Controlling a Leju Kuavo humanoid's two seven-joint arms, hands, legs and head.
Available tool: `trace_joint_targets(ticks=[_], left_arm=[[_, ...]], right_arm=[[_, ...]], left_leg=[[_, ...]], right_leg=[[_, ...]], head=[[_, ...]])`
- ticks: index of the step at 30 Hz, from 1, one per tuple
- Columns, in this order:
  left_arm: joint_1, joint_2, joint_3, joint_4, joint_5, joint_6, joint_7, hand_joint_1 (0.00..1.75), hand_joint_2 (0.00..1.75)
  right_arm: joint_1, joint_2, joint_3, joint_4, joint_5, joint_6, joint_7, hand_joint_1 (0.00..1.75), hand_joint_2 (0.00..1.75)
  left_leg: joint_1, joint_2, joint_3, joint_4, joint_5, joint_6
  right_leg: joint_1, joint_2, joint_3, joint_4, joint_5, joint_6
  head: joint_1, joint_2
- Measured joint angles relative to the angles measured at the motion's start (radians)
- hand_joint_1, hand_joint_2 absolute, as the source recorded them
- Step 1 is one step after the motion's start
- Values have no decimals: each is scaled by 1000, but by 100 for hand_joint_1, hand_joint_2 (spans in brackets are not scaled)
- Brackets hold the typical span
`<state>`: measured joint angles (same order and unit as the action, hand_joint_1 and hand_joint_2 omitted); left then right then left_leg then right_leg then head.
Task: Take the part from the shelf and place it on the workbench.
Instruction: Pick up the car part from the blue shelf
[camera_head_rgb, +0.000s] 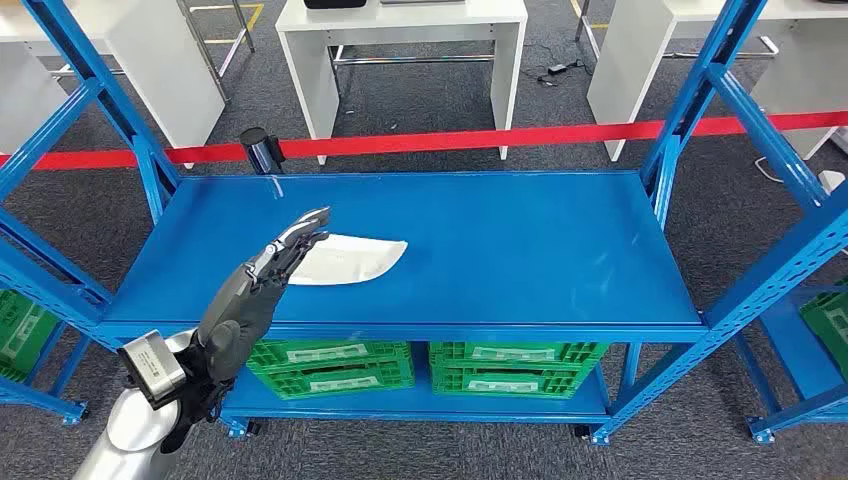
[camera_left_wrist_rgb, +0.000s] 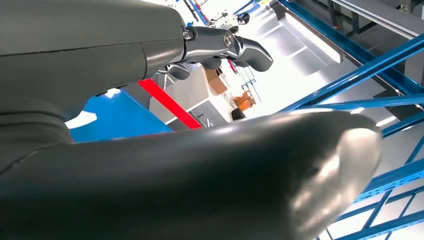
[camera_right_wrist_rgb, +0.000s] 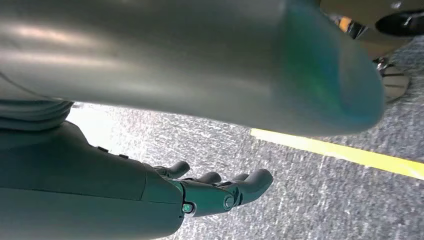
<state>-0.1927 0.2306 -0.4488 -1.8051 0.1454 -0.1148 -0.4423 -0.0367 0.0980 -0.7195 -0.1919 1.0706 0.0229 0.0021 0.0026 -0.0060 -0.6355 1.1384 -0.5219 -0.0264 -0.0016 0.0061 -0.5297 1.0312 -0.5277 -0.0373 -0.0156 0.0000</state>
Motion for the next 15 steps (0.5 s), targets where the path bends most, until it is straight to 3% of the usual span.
trace_joint_targets(ticks=[1,3,7,9,11,13,14,15], left_arm=[[1,3,0,-1,0,4,0,0,0],[7,9,0,-3,-7,19,0,0,0],[26,16,2,-14,-28,45,-3,0,0],[29,16,3,-16,-39,57,-2,0,87],[35,14,4,-17,-84,82,1,0,175],[47,9,6,-18,-185,118,9,0,175],[54,5,7,-19,-247,135,18,0,175],[62,1,9,-19,-309,150,30,0,175]], right_arm=[[0,1,0,0,1,-1,0,0,0],[-1,1,0,1,2,-3,-1,0,0],[-3,0,-1,2,0,-5,-3,0,0],[-4,-2,-2,2,-1,-6,-3,0,0],[-5,-2,-5,2,-2,-7,-1,0,0],[-5,-2,-10,2,0,-11,-1,0,0],[-4,-2,-13,2,2,-14,-1,0,0],[-4,-2,-15,2,4,-15,0,0,0]], left_leg=[[-2,0,10,-36,27,4],[-6,2,26,-92,48,9],[-5,1,40,-116,68,21],[-4,1,49,-121,67,23],[-9,0,52,-116,59,22],[-13,0,53,-112,51,25],[-13,1,54,-111,48,26],[-13,1,54,-110,46,27]], right_leg=[[0,0,2,0,-2,1],[1,2,8,-1,-9,8],[5,1,14,-1,-26,31],[6,-1,6,14,-19,36],[4,-3,13,5,-16,24],[2,-4,30,-17,-27,26],[0,-4,31,-18,-29,35],[0,-4,33,-19,-29,36]], head=[[0,0],[-1,0],[-1,0],[3,0],[8,0],[8,0],[8,0],[9,0]])
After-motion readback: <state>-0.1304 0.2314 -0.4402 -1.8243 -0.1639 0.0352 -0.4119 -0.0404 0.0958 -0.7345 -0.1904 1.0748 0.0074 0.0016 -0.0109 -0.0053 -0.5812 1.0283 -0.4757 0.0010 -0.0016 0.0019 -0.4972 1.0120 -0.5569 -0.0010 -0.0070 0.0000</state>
